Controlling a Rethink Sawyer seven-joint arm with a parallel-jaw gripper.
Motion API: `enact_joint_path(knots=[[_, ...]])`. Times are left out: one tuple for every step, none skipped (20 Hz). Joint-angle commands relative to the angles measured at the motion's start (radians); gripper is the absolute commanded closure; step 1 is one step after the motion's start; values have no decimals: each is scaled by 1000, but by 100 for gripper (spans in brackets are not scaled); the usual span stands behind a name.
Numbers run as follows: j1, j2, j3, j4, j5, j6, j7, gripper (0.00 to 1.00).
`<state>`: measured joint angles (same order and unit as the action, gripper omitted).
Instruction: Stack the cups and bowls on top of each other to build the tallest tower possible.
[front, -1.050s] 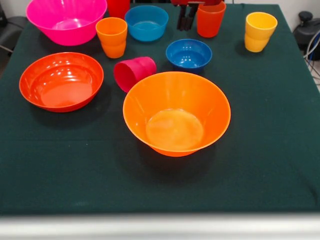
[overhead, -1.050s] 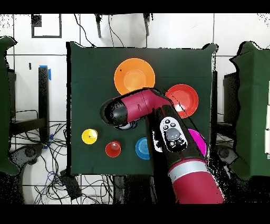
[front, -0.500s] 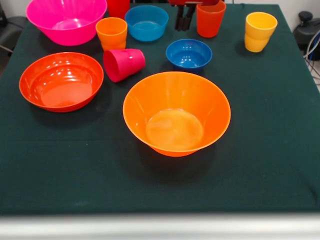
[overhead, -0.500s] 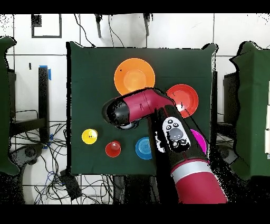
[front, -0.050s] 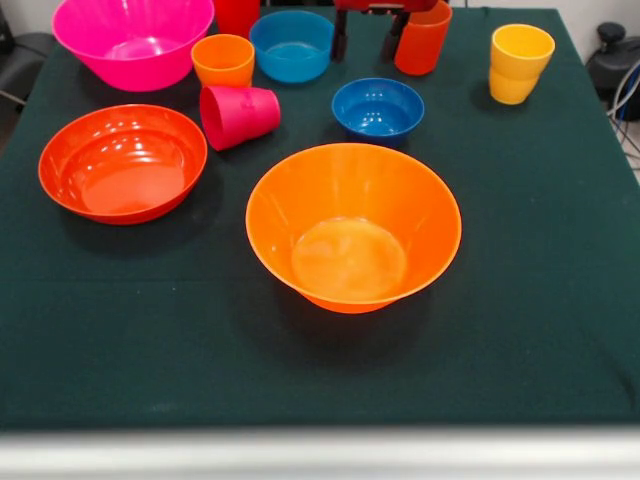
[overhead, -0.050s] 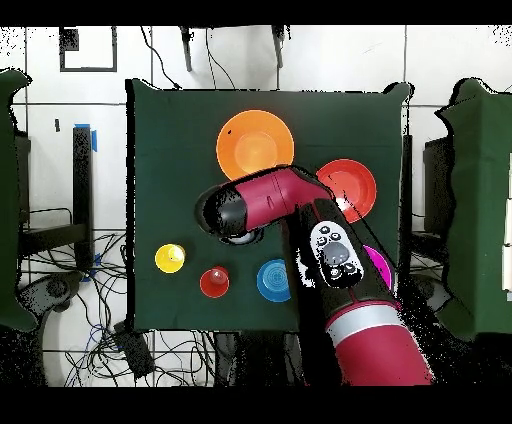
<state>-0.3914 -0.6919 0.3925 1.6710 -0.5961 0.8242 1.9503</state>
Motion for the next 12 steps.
enact_joint_path(knots=[[-14,28,66,-16,-28,20,-177,0],[-23,28,68,-13,-19,23,-179,0],[-29,32,68,-14,-17,12,-173,0],[-34,41,66,-28,-22,16,-181,0],[-40,48,66,-36,-30,16,-189,0],[-49,56,66,-39,-37,11,-200,0],[-58,62,69,-41,-42,5,-209,0],[-68,69,70,-42,-49,2,-220,0],[-78,74,71,-45,-56,-1,-229,0],[-87,80,72,-47,-62,-4,-237,0],[-96,88,73,-53,-71,-6,-246,0],[-105,97,77,-63,-77,-5,-260,0]])
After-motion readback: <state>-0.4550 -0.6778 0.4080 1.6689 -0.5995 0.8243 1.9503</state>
